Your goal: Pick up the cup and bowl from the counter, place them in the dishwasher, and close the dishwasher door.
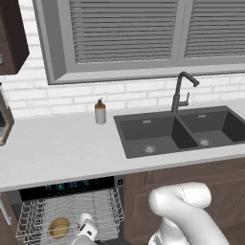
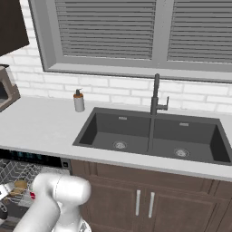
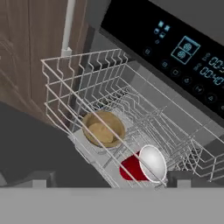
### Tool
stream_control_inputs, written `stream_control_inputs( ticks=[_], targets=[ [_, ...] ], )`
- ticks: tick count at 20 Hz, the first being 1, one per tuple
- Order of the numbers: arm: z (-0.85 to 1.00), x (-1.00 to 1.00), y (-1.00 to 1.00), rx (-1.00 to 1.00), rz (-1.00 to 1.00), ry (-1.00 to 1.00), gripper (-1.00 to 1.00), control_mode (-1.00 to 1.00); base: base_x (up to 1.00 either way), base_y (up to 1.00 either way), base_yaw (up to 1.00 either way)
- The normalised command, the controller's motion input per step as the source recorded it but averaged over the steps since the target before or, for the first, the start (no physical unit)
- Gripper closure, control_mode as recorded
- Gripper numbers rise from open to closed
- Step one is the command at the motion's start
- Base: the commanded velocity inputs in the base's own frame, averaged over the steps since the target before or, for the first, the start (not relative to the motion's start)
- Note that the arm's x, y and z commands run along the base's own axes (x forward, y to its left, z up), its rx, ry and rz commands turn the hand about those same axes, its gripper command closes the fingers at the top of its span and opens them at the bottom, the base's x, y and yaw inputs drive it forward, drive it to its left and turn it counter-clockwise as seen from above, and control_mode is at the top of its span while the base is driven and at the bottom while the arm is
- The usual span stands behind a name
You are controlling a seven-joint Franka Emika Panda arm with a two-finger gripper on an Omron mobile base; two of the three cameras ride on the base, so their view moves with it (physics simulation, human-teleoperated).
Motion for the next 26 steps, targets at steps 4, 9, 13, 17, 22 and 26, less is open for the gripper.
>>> stream_control_inputs(
  ticks=[4, 9, 13, 17, 22, 26],
  targets=[
    [-0.25, -0.66, 0.3, -0.07, -0.08, -0.37, -1.0, -1.0, 0.0, 0.0, 0.0],
    [-0.29, -0.4, 0.39, -0.13, -0.12, -0.21, -1.0, -1.0, 0.0, 0.0, 0.0],
    [-0.6, -0.03, 0.57, -0.26, 0.0, 0.0, -1.0, -1.0, 0.0, 0.0, 0.0],
    [-0.78, -0.01, 0.51, -0.27, 0.0, -0.02, -1.0, -1.0, 0.0, 0.0, 0.0],
    [-1.0, 0.01, 0.27, -0.25, 0.0, -0.13, -1.0, -1.0, 0.0, 0.0, 0.0],
    [-1.0, 0.08, 0.17, -0.27, -0.01, -0.19, -1.0, -1.0, 0.0, 0.0, 0.0]
  ],
)
